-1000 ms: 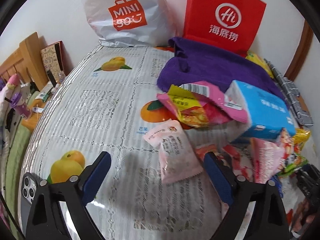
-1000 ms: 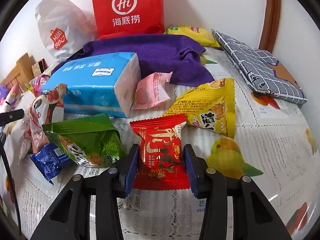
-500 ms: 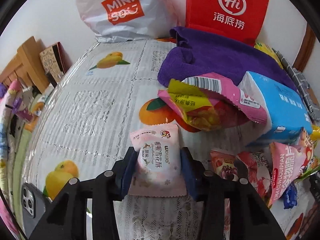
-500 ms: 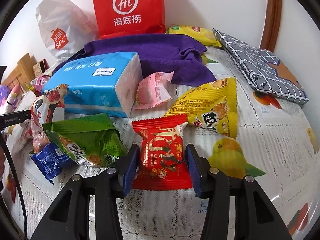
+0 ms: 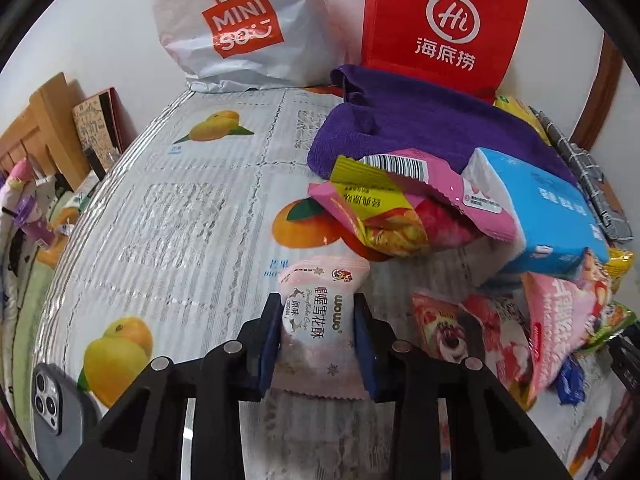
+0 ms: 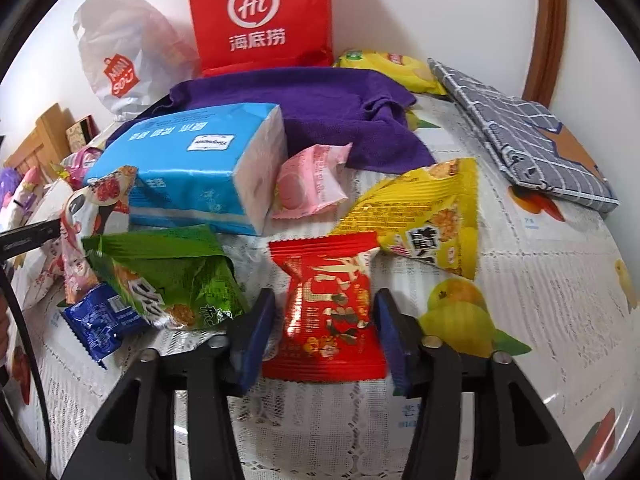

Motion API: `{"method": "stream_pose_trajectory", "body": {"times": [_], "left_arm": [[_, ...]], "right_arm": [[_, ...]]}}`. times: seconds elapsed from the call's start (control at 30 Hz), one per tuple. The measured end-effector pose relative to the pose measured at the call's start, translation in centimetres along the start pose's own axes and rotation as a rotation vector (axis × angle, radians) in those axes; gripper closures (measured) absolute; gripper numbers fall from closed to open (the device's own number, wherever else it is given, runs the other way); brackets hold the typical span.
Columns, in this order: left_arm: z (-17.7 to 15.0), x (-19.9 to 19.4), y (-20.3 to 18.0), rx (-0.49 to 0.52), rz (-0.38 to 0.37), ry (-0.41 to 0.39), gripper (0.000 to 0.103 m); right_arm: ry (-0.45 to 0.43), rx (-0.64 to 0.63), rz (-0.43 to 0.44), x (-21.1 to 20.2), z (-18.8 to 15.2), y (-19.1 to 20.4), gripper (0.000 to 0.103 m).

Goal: Organize snacks
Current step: 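Lift both held packets and carry them toward the purple towel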

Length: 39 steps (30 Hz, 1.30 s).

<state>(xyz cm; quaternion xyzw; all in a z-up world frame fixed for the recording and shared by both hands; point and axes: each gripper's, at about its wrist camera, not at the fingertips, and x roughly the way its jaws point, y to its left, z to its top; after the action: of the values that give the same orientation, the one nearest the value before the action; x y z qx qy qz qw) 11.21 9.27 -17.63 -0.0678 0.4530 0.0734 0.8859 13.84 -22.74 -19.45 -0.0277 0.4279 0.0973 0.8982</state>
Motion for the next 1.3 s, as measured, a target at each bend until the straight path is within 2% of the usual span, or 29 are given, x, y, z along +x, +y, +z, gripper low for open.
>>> {"method": "stream_pose_trajectory", "body": {"times": [0.13, 0.33, 0.47, 0.5, 0.53, 0.57, 0.7, 0.77, 0.83, 0.87, 1.0, 1.13, 1.3], "left_arm": [[-0.7, -1.6, 0.7, -0.025, -0.056, -0.003, 0.071], [-1.6, -3.9, 0.5, -0.039, -0.066, -0.030, 0.071], [-1.9, -5.5, -0.3, -0.018, -0.134, -0.045, 0.071], [-2.0, -6.0, -0.9, -0.002, -0.146, -0.051, 0.071], [-2.1, -6.4, -1.2, 0.008, -0.150, -0.057, 0.071], [-2.1, -6.9, -1.5, 0.018, -0.154, -0.063, 0.071], [-2.0, -8.1, -3.0, 0.043, -0.186, -0.070, 0.071], [-2.1, -8.9, -3.4, 0.051, -0.201, -0.077, 0.071], [-2.3, -9.4, -3.7, 0.053, -0.212, -0.081, 0.071], [-2.3, -9.5, -3.8, 0.050, -0.214, -0.079, 0.071], [-2.3, -9.7, -4.1, 0.049, -0.217, -0.074, 0.071], [-2.2, -10.0, -4.6, 0.063, -0.222, -0.082, 0.071], [-1.8, -10.1, -5.2, 0.094, -0.219, -0.089, 0.070]], "right_arm": [[0.000, 0.042, -0.015, -0.5, -0.4, -0.6, 0.060], [0.021, 0.064, -0.001, -2.4, -1.0, -0.6, 0.061], [-0.017, 0.067, -0.012, -4.4, -1.4, -0.4, 0.063], [-0.046, 0.058, -0.016, -5.4, -1.5, -0.2, 0.071], [-0.055, 0.050, -0.016, -6.0, -1.6, 0.0, 0.097], [-0.052, 0.043, -0.006, -6.4, -1.5, 0.3, 0.100], [-0.022, 0.020, -0.012, -7.1, -1.6, 0.6, 0.098], [-0.022, 0.026, -0.023, -7.1, -2.1, 0.3, 0.088], [-0.014, 0.038, -0.029, -6.9, -2.9, -0.4, 0.060], [-0.022, 0.051, -0.033, -6.8, -3.2, -0.8, 0.057], [-0.016, 0.083, 0.010, -6.2, -3.6, -1.6, 0.055], [-0.024, 0.064, 0.023, -5.2, -3.3, -1.1, 0.052], [-0.018, -0.006, -0.010, -2.9, -2.4, -0.2, 0.048]]}}
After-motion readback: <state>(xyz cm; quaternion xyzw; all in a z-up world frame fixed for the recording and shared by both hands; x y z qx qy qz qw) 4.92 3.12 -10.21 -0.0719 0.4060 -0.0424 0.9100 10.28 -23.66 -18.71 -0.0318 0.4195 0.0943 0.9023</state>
